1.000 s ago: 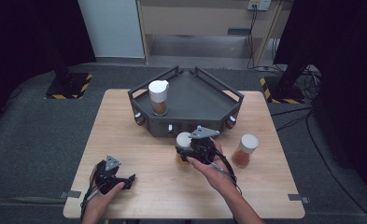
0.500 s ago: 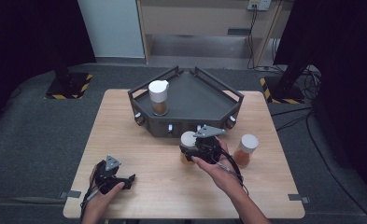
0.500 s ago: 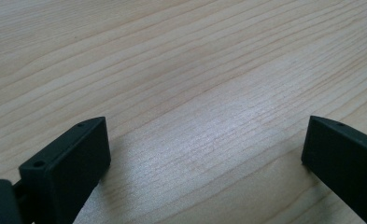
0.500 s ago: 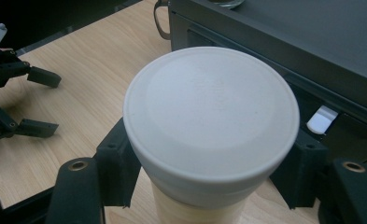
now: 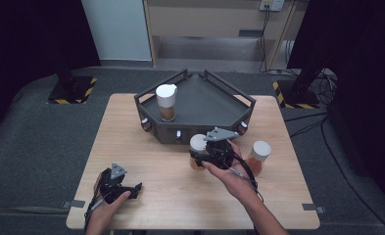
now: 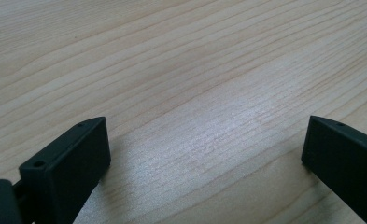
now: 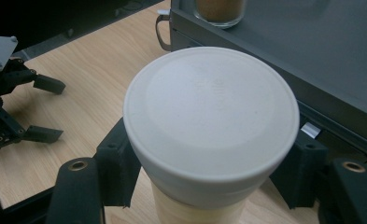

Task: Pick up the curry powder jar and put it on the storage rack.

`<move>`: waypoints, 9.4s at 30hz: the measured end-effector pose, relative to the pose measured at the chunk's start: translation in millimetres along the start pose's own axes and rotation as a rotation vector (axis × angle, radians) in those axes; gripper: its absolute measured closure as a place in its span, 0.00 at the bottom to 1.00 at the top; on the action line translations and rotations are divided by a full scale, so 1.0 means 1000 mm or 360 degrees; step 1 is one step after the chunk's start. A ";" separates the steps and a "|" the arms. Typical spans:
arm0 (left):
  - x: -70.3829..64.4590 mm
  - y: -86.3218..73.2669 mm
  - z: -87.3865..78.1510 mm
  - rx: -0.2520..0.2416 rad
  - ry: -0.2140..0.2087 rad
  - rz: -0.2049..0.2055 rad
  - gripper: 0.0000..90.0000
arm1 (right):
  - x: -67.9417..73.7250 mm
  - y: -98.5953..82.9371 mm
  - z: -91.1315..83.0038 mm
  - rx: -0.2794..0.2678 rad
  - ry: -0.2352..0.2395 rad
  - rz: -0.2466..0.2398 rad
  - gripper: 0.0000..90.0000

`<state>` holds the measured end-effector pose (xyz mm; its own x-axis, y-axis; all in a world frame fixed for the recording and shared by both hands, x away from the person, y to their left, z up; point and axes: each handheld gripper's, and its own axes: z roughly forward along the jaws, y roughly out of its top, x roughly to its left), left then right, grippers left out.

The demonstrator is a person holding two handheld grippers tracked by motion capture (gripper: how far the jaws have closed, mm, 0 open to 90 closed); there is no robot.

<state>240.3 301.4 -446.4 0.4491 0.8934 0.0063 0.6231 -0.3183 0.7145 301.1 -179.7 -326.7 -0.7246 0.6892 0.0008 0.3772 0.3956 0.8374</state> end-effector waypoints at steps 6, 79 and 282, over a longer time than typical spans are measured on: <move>0.000 0.000 0.000 0.0000 0.0000 0.0001 0.00 | -0.001 0.005 -0.004 -0.0004 0.0001 0.0000 0.38; 0.000 0.000 0.000 0.0000 0.0000 0.0000 0.00 | -0.018 0.072 -0.029 -0.0049 -0.0051 -0.0041 0.38; 0.000 0.000 0.000 0.0001 0.0000 0.0001 0.00 | -0.073 0.111 0.056 -0.0005 -0.0211 0.0117 0.13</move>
<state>240.5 301.4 -446.4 0.4495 0.8932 0.0066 0.6234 -0.3190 0.7139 428.3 -151.6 -264.3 -0.6126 0.7903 -0.0100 0.4245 0.3398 0.8392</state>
